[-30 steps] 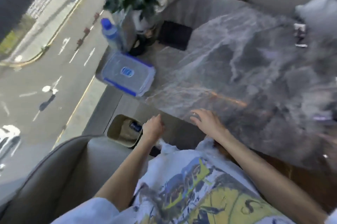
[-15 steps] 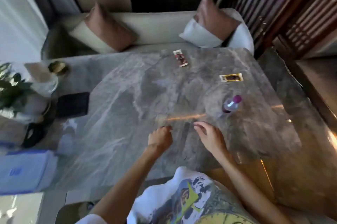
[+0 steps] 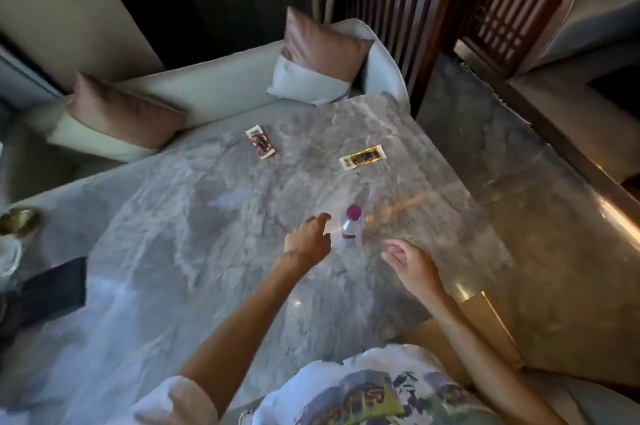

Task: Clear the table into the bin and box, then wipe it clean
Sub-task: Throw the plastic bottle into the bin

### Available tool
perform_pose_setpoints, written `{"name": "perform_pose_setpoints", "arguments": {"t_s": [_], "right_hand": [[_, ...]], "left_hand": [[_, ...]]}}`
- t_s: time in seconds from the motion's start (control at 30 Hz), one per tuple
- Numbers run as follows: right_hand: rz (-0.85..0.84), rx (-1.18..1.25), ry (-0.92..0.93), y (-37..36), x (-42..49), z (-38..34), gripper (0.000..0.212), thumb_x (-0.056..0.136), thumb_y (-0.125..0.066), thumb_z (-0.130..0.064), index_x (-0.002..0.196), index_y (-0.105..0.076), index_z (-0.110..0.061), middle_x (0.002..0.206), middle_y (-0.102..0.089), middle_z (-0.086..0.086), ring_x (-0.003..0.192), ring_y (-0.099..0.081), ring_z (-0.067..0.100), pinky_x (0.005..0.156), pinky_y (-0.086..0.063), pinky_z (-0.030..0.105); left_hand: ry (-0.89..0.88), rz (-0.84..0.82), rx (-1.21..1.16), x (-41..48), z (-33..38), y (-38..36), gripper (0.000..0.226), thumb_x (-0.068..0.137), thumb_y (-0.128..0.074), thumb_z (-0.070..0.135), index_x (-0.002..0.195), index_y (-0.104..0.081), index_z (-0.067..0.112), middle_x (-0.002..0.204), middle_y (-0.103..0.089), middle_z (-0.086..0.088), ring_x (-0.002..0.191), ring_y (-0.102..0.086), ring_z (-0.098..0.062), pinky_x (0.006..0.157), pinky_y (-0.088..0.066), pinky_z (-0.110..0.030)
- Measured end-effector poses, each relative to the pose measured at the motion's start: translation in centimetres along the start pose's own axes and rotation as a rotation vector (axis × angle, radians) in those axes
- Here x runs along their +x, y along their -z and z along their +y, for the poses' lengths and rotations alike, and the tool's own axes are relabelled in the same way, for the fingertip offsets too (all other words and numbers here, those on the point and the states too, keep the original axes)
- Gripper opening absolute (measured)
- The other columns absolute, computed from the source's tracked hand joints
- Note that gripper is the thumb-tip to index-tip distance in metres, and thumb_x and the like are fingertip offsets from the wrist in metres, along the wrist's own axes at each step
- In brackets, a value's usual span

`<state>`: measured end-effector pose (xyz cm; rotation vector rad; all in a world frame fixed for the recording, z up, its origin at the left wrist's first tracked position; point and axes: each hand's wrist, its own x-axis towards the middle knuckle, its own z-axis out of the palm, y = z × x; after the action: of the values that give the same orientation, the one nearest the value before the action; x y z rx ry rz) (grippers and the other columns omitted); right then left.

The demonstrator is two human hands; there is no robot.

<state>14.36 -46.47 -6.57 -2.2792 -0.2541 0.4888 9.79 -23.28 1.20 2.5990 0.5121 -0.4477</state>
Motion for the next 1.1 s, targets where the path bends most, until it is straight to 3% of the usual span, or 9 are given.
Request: {"name": "perform_pose_setpoints", "arguments": {"t_s": [0.23,0.4,0.57,0.63,0.73,0.83,0.93,1.1], "right_hand": [[-0.215,0.056,-0.058,-3.5,4.8,-1.1,0.068,0.082,-0.070,-0.027,0.143,-0.039,-0.023,0.147,-0.045,-0.001,0.134,-0.045,0.019,0.108,-0.038,0.033],[-0.303,0.158,-0.024,-6.1,7.7,-0.3,0.079,0.074,-0.073,-0.023,0.140,-0.034,-0.044,0.139,-0.053,-0.008,0.126,-0.053,0.013,0.104,-0.047,0.040],[-0.289,0.147,-0.080,-6.0,8.0,-1.5,0.058,0.082,-0.070,-0.025,0.134,-0.045,-0.025,0.127,-0.056,-0.012,0.122,-0.053,0.012,0.095,-0.043,0.028],[-0.333,0.163,-0.045,-5.8,7.9,-1.8,0.056,0.080,-0.070,-0.025,0.131,-0.047,-0.026,0.126,-0.056,-0.013,0.118,-0.054,0.010,0.094,-0.042,0.028],[-0.433,0.204,0.045,-5.6,8.1,-2.6,0.058,0.082,-0.070,-0.024,0.134,-0.045,-0.028,0.133,-0.053,-0.011,0.125,-0.050,0.011,0.103,-0.041,0.033],[-0.541,0.281,0.079,-5.6,7.9,-5.3,0.062,0.082,-0.074,-0.027,0.137,-0.046,-0.027,0.141,-0.046,-0.010,0.132,-0.041,0.007,0.100,-0.037,0.024],[-0.662,0.348,0.068,-6.6,7.3,-9.2,0.063,0.081,-0.075,-0.029,0.137,-0.047,-0.028,0.135,-0.045,-0.016,0.124,-0.041,0.002,0.089,-0.037,0.014],[-0.807,0.393,0.094,-11.5,4.8,-16.4,0.062,0.080,-0.074,-0.010,0.136,-0.048,-0.013,0.130,-0.051,-0.004,0.117,-0.050,0.009,0.077,-0.044,-0.001]], "left_hand": [[-0.133,-0.056,0.094,4.0,3.2,0.7,0.055,0.091,-0.059,0.028,0.141,-0.036,0.026,0.139,-0.049,-0.006,0.123,-0.053,-0.030,0.098,-0.047,-0.049],[-0.195,-0.130,0.080,6.5,3.7,-0.4,0.041,0.088,-0.063,0.021,0.128,-0.055,0.020,0.125,-0.060,-0.007,0.114,-0.058,-0.027,0.095,-0.049,-0.042],[-0.203,-0.086,-0.070,6.8,3.1,-1.5,0.017,0.085,-0.062,0.013,0.102,-0.062,0.010,0.103,-0.067,-0.009,0.096,-0.061,-0.028,0.086,-0.051,-0.042],[-0.154,-0.036,-0.239,6.7,1.8,-1.2,0.017,0.084,-0.065,0.011,0.100,-0.062,0.006,0.097,-0.067,-0.010,0.090,-0.062,-0.025,0.084,-0.051,-0.037],[0.011,0.072,-0.668,5.0,-1.5,0.2,0.017,0.083,-0.068,0.005,0.099,-0.062,0.004,0.090,-0.061,-0.008,0.078,-0.057,-0.017,0.076,-0.049,-0.026],[0.232,0.109,-1.192,0.7,-6.5,1.3,0.015,0.090,-0.059,0.001,0.099,-0.062,0.012,0.099,-0.061,-0.009,0.084,-0.060,-0.024,0.083,-0.054,-0.036],[0.374,0.192,-1.598,-4.6,-11.5,1.4,0.013,0.095,-0.051,0.006,0.100,-0.061,0.013,0.105,-0.065,-0.008,0.083,-0.069,-0.022,0.081,-0.060,-0.034],[0.465,0.475,-1.864,-12.7,-17.5,0.6,0.027,0.097,-0.049,0.026,0.112,-0.059,0.006,0.115,-0.067,-0.013,0.093,-0.070,-0.025,0.080,-0.060,-0.031]]}}
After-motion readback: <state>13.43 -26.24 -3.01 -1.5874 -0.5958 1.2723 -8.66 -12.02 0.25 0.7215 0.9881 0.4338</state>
